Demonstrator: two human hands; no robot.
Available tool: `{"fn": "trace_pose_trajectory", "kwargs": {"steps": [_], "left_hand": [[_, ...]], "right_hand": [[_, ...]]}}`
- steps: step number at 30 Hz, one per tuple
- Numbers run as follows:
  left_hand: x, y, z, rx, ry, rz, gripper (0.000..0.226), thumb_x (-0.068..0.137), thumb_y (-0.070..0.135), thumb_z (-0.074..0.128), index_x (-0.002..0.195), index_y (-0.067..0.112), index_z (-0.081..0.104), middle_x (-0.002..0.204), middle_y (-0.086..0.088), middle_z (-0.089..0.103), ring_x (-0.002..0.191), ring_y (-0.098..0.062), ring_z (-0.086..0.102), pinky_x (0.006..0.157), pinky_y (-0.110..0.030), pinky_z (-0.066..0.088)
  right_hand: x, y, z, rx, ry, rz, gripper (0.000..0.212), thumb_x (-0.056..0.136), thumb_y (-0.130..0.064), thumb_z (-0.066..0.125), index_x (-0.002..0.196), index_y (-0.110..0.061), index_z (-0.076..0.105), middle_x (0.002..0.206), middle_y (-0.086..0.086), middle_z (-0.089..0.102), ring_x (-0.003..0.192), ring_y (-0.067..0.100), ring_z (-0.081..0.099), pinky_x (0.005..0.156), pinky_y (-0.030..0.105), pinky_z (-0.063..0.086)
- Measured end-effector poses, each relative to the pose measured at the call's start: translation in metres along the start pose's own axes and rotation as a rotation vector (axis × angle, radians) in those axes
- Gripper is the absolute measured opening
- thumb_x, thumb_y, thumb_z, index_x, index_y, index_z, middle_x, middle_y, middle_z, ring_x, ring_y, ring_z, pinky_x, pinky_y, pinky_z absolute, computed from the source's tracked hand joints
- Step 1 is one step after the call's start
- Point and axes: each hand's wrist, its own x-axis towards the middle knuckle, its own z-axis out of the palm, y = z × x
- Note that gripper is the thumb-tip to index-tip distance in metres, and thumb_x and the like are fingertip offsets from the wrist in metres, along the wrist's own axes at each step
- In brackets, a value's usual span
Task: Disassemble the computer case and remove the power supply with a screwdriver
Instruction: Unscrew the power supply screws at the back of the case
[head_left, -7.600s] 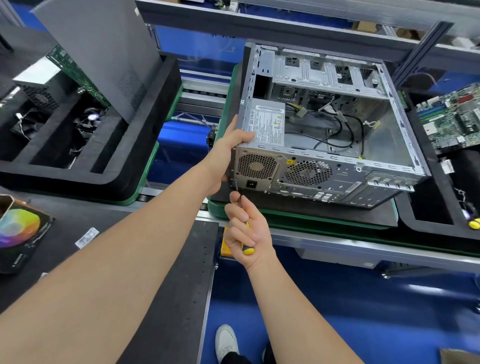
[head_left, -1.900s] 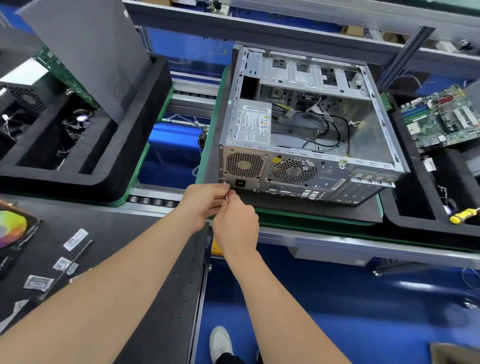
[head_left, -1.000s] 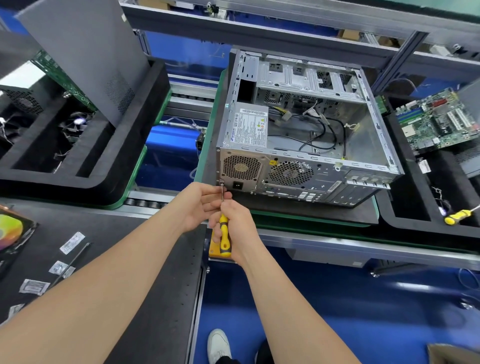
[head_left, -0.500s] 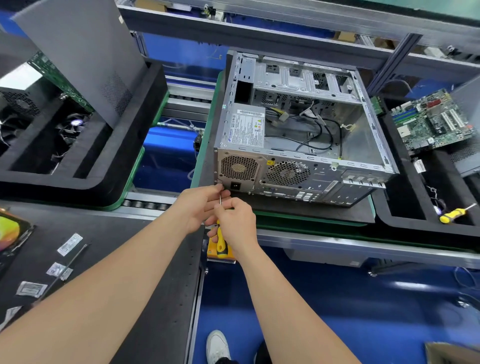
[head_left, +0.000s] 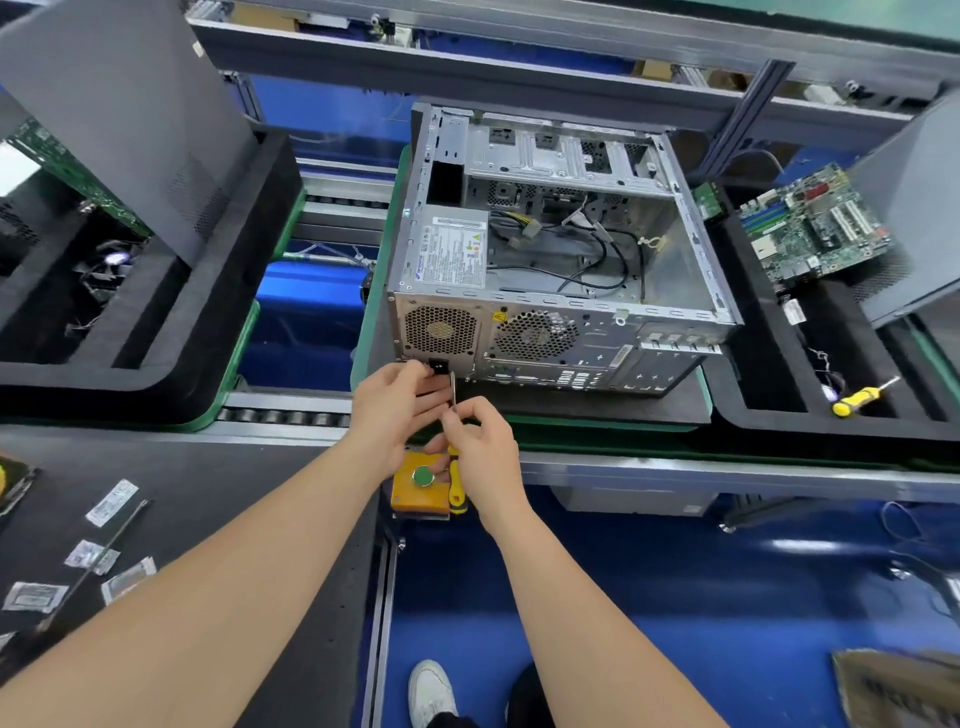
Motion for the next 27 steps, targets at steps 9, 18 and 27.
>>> {"fn": "trace_pose_trajectory", "kwargs": {"steps": [9, 18, 27], "left_hand": [[-0.034, -0.043, 0.107, 0.362, -0.143, -0.005, 0.034, 0.083, 0.020, 0.042, 0.093, 0.001, 0.068, 0.079, -0.010, 0.078, 0.074, -0.027, 0.076, 0.073, -0.039, 0.063], [-0.068, -0.099, 0.269, 0.608, -0.419, 0.267, 0.031, 0.103, 0.030, 0.045, 0.084, 0.012, 0.062, 0.072, 0.000, 0.074, 0.065, -0.016, 0.072, 0.061, -0.030, 0.061], [-0.029, -0.112, 0.387, 0.781, -0.310, 0.471, 0.006, 0.099, 0.030, 0.062, 0.093, 0.028, 0.061, 0.080, 0.008, 0.070, 0.072, -0.009, 0.068, 0.064, -0.027, 0.056]], "right_hand": [[-0.025, 0.005, -0.117, 0.094, 0.461, -0.220, 0.014, 0.111, -0.025, 0.052, 0.100, -0.023, 0.062, 0.067, 0.008, 0.065, 0.049, 0.023, 0.052, 0.045, 0.036, 0.044], [-0.004, -0.001, -0.274, 0.058, 0.750, -0.213, 0.016, 0.105, -0.036, 0.054, 0.092, -0.031, 0.061, 0.065, 0.007, 0.066, 0.059, 0.020, 0.060, 0.068, 0.050, 0.055], [0.051, -0.003, -0.401, 0.035, 0.720, -0.164, 0.014, 0.104, -0.033, 0.055, 0.096, -0.024, 0.062, 0.068, 0.005, 0.071, 0.055, 0.021, 0.060, 0.060, 0.041, 0.052]]}}
